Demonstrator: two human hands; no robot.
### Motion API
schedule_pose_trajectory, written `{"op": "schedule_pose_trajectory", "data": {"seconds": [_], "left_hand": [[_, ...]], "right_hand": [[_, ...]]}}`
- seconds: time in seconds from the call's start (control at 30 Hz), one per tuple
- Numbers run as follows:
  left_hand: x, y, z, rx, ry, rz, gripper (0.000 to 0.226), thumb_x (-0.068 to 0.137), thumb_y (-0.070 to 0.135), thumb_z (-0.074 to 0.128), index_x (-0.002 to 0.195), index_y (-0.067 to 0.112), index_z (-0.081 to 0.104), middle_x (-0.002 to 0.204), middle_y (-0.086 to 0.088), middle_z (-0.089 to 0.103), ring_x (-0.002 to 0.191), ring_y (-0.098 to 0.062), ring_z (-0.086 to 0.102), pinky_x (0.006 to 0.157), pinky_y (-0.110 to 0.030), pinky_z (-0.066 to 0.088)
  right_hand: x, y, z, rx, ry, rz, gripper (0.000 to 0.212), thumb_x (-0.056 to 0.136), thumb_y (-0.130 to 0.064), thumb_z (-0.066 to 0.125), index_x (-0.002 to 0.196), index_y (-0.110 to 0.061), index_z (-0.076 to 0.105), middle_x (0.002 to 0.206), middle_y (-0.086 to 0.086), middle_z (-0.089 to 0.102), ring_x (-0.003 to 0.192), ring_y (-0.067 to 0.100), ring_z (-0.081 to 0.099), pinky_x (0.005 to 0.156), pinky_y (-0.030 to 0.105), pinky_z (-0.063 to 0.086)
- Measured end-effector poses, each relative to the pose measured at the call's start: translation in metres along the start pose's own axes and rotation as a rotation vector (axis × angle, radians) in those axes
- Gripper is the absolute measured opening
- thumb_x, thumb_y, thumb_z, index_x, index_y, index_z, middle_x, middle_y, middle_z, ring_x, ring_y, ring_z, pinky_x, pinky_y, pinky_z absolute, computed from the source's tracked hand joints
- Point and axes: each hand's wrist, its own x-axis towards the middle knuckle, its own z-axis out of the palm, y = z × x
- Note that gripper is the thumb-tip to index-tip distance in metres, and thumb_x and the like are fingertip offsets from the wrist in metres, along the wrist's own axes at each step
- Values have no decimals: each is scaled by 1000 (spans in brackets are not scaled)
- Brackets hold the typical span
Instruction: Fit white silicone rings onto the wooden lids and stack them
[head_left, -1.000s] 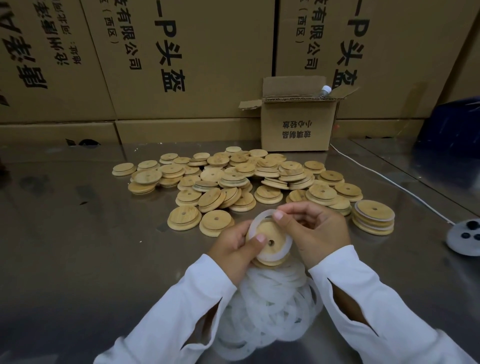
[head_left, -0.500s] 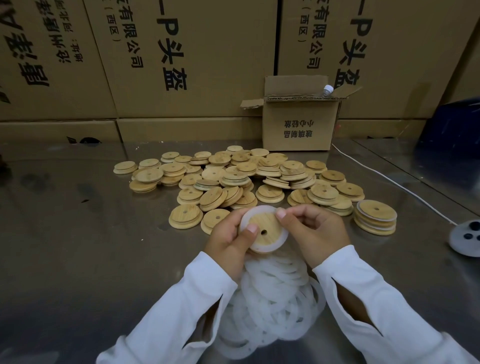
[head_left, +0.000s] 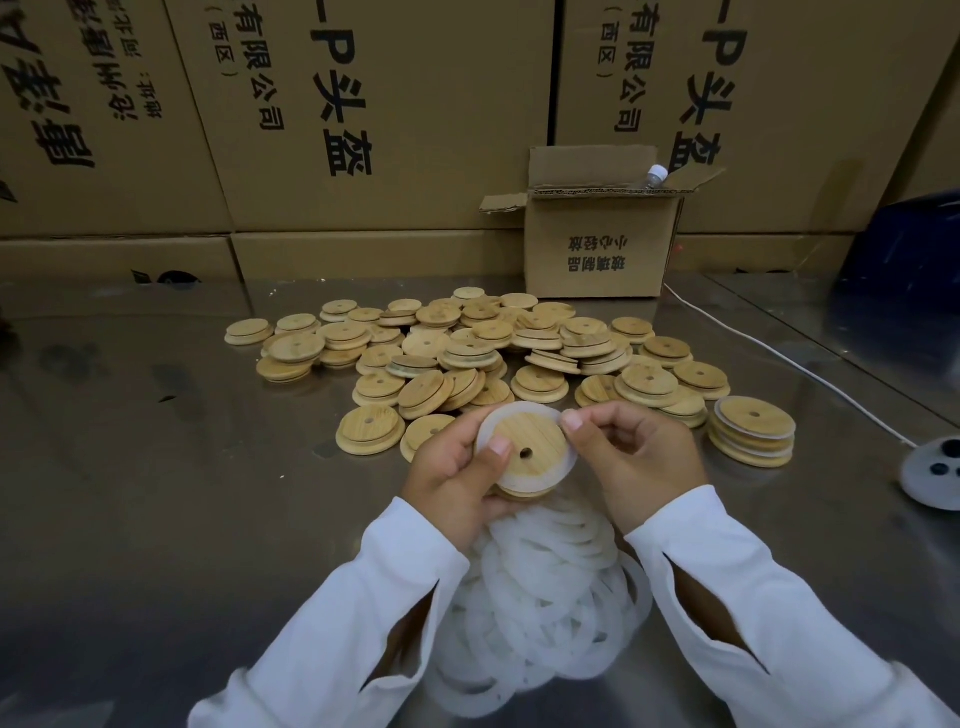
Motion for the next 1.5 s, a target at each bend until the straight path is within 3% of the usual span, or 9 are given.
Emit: {"op": "schedule_pose_trajectory", "data": {"seconds": [0.1, 0.4, 0.67, 0.8, 0.97, 1.17, 1.23, 1.33, 1.5], "left_hand": [[0, -3, 3, -47, 44, -6, 21, 89, 5, 51, 107, 8, 62, 104, -17, 66, 100, -33, 63, 75, -42, 57], [2, 0, 9, -92, 112, 5, 25, 93, 3, 41, 106, 7, 62, 101, -17, 67, 97, -32, 64, 72, -40, 58], [2, 3, 14, -296, 88, 11, 25, 88, 5, 44, 106, 5, 62, 98, -15, 69, 93, -29, 67, 70, -37, 58], [2, 6, 10, -190, 44, 65, 35, 79, 8, 60, 114, 2, 58, 106, -19, 66, 99, -31, 64, 77, -39, 57], [2, 4, 9, -42, 49, 179, 34, 78, 18, 51, 111, 13, 57, 104, -9, 65, 97, -21, 64, 79, -36, 55], [3, 1, 14, -227, 95, 113, 33, 75, 6, 63, 107, 14, 57, 99, -6, 67, 91, -16, 66, 79, -33, 56], [2, 0, 16, -315, 102, 85, 36, 72, 12, 53, 108, 10, 56, 96, -7, 67, 88, -16, 67, 76, -32, 57], [2, 0, 16, -350, 75, 48, 38, 69, 8, 53, 107, 7, 56, 89, -7, 71, 84, -18, 69, 71, -31, 57], [1, -1, 9, -106, 116, 14, 28, 74, -4, 66, 100, 6, 64, 85, -10, 72, 82, -22, 69, 74, -32, 56]], "right_hand": [[-1, 2, 0, -74, 45, -39, 18, 80, -15, 67, 65, -25, 63, 65, -7, 63, 60, -2, 55, 60, 7, 43], [0, -1, 1, -142, 81, -51, 18, 80, -19, 66, 65, -27, 62, 66, -9, 63, 62, -2, 54, 58, 4, 40], [2, -6, 0, -108, 60, -75, 15, 81, -18, 65, 67, -24, 63, 69, -9, 64, 64, -1, 55, 60, 6, 43], [2, -8, 0, -19, 31, -72, 15, 81, -12, 65, 68, -20, 64, 67, -7, 64, 61, -3, 55, 60, 5, 43], [-2, -9, 2, 35, 14, -56, 16, 83, -9, 62, 70, -19, 63, 70, -5, 63, 61, -5, 55, 60, 5, 44], [-14, 0, 14, 29, 88, -9, 8, 80, -18, 64, 79, -25, 61, 72, -3, 65, 72, 13, 61, 71, 25, 51], [-15, 1, 15, 18, 121, -20, 12, 80, -16, 64, 74, -25, 61, 70, -5, 64, 70, 9, 59, 70, 22, 50], [-13, 1, 13, 37, 166, -19, 19, 81, -11, 63, 68, -25, 61, 64, -9, 62, 62, -1, 55, 62, 10, 46], [-12, 0, 9, -13, 123, -62, 17, 79, -10, 64, 68, -23, 64, 66, -8, 64, 65, -1, 57, 63, 9, 45]]}}
